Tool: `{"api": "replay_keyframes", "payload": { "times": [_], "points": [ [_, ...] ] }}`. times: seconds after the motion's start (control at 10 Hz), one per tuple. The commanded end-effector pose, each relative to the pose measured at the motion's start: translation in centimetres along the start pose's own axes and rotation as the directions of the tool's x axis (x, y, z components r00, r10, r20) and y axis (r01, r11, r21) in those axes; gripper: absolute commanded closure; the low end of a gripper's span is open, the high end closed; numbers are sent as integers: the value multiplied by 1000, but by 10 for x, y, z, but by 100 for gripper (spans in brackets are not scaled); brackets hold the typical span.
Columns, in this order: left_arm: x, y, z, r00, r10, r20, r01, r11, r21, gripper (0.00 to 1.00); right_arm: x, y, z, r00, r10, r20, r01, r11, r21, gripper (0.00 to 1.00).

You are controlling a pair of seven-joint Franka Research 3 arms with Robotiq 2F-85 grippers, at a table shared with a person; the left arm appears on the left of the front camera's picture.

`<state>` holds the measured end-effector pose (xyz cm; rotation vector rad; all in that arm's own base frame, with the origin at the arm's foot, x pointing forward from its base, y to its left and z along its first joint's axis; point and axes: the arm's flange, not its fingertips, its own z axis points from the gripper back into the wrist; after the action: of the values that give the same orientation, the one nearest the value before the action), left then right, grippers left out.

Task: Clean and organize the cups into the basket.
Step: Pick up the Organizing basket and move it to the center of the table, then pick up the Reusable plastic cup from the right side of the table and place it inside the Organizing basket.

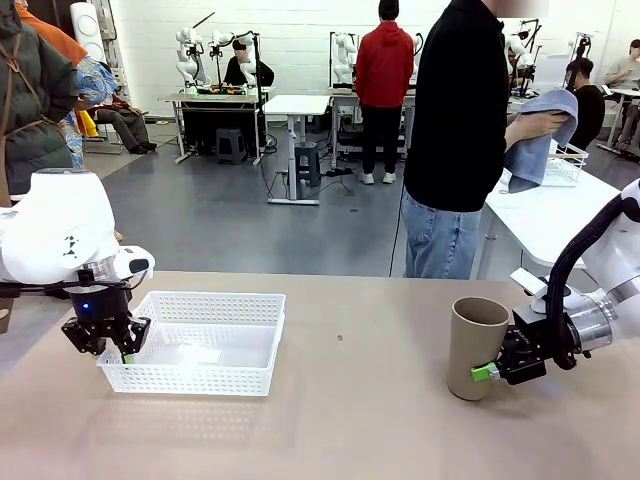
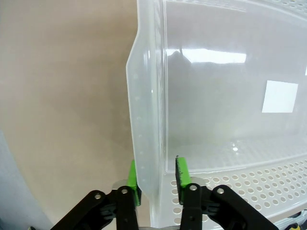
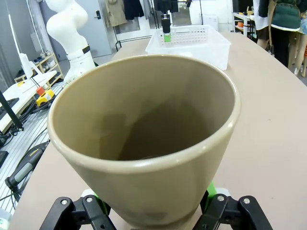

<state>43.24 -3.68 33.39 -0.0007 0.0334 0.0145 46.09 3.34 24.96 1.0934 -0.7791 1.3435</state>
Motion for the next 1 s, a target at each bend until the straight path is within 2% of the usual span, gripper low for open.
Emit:
{"api": "replay_keyframes", "payload": {
  "times": [0.0, 0.1, 0.2, 0.3, 0.5, 0.6, 0.7, 0.9],
  "points": [
    [4, -2, 2, 1000, 27, -16, -27, 1000, -14, 100, -5, 4, 2, 1000, -1, 2, 1, 1000, 16, 73],
    [5, -2, 2, 999, 28, -17, -28, 1000, -14, 100, -5, 4, 2, 1000, -1, 1, 1, 1000, 17, 100],
    [5, -2, 2, 999, 29, -16, -30, 999, -15, 100, -6, 3, 2, 1000, -2, -1, 2, 1000, 15, 73],
    [5, -2, 2, 999, 31, -17, -31, 999, -18, 100, -6, 4, 3, 1000, -5, -4, 5, 1000, 13, 100],
    [5, -2, 2, 1000, 20, -8, -20, 1000, -24, 100, -4, 7, 5, 1000, 0, -10, 0, 1000, 12, 100],
    [4, -2, 2, 1000, 23, -5, -23, 1000, -17, 100, -1, 13, 7, 999, 6, -41, -6, 1000, -15, 73],
    [3, -4, 1, 1000, 19, 12, -19, 1000, 2, 100, 8, 26, 11, 999, -2, -47, 1, 1000, -23, 32],
    [5, -16, -5, 1000, 9, 5, -9, 1000, -22, 100, 50, 75, 27, 997, -18, -76, 13, 998, -69, 32]
  ]
}}
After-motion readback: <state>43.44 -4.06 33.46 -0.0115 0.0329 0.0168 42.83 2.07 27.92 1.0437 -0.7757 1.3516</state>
